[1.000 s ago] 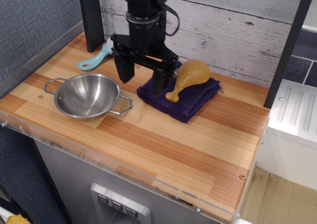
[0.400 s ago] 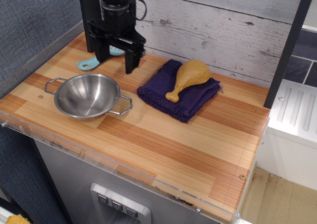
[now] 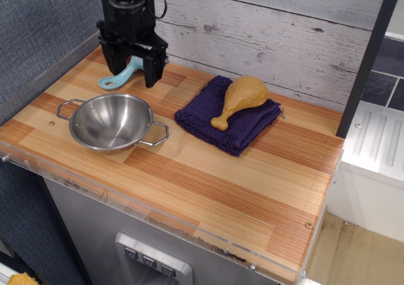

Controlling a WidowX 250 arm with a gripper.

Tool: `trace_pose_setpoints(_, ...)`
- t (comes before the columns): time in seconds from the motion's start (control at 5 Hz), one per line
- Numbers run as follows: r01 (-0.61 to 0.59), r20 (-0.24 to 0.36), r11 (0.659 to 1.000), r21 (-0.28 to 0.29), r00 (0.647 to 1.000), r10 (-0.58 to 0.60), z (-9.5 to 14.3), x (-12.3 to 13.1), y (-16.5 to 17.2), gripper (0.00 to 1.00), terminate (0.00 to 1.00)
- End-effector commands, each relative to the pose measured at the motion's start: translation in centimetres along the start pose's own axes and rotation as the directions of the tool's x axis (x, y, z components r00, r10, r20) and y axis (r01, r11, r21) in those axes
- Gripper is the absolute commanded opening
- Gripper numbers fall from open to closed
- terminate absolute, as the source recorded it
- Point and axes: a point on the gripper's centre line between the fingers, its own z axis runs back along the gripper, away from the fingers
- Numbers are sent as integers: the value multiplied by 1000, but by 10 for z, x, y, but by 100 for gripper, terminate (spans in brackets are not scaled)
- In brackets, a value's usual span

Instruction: Place blue brush to the right of pot

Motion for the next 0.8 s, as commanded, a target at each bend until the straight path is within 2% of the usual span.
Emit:
trace_pose_setpoints(0.0,-11,48,1000,8,999,11,8,15,17,100,0)
trace_pose_setpoints(0.4,12,3,1000,27,1000,-13,-13,23,14,100,0)
trace_pose_setpoints(0.6,21,3,1000,19,1000,-21,-13,26,16,100,0)
